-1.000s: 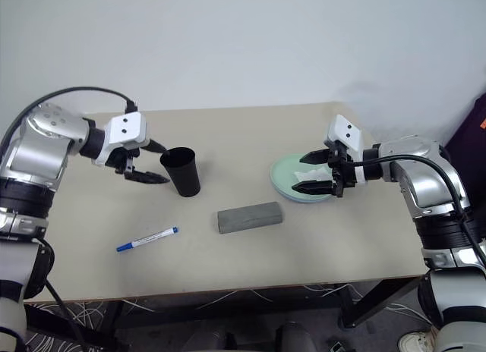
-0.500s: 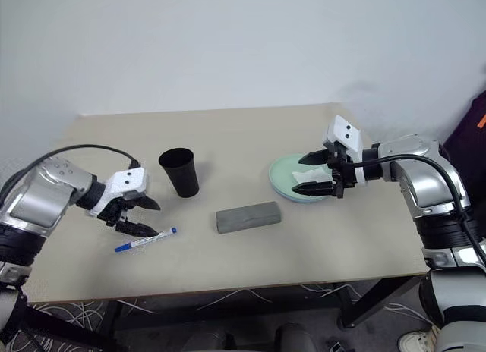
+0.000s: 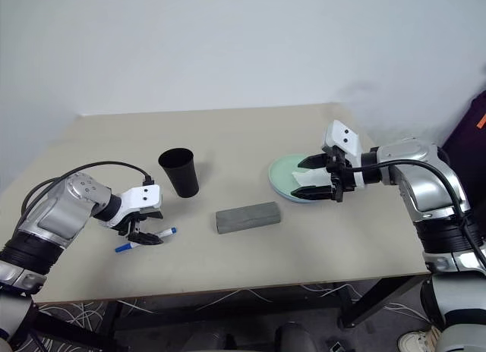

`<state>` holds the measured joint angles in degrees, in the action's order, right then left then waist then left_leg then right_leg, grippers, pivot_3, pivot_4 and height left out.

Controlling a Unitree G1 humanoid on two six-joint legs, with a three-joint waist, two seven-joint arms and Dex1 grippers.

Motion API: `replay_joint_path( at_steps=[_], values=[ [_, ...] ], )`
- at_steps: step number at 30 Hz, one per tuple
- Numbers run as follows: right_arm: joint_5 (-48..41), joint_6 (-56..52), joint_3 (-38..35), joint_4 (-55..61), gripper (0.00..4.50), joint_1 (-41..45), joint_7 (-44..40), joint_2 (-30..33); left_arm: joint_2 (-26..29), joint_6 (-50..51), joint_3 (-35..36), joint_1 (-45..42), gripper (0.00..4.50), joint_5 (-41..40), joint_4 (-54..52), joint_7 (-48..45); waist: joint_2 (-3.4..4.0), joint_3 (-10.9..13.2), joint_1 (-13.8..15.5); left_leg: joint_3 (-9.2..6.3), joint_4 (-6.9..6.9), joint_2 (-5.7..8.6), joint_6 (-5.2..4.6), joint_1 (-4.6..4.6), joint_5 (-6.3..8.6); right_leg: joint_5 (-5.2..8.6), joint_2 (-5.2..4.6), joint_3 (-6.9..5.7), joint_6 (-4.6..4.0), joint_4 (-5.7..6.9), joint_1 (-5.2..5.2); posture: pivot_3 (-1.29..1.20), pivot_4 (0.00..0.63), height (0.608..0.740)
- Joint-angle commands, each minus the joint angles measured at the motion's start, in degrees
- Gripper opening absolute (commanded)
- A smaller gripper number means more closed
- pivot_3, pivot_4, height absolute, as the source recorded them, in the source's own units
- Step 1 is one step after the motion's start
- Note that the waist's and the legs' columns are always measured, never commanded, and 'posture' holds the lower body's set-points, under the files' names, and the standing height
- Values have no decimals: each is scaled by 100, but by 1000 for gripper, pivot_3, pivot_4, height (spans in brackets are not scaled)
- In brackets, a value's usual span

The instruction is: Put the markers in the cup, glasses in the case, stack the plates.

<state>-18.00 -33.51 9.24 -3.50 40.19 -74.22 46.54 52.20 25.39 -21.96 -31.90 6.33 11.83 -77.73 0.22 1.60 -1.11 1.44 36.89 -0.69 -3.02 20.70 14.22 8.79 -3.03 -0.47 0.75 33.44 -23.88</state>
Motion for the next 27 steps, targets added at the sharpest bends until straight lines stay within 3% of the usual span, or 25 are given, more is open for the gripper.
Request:
replay_joint_path(
  at_steps=[1,16,19,27],
  values=[
    [-77,14,-201,165,4147,101,49,41,-78,-35,7,-23,3755,137,52,189,0,0,3,-1,0,0,0,1,0,0,0,0,0,0,0,0,0,731],
    [-99,26,-191,209,4147,58,60,41,-200,-201,-12,166,3755,234,912,341,3,-2,-3,-13,-5,-1,1,-7,1,0,0,-1,0,-1,-1,0,0,731],
    [-100,22,-194,224,4147,43,60,50,-213,-258,-29,109,3149,250,962,296,3,-2,-3,-15,-7,-1,1,-12,1,0,1,-2,0,2,-1,0,0,731],
    [-96,25,-193,216,4147,42,70,41,-238,-440,-27,-114,514,288,1089,190,3,-2,-1,-28,-16,-2,16,-9,10,0,2,-27,0,5,-14,0,0,731]
  ],
)
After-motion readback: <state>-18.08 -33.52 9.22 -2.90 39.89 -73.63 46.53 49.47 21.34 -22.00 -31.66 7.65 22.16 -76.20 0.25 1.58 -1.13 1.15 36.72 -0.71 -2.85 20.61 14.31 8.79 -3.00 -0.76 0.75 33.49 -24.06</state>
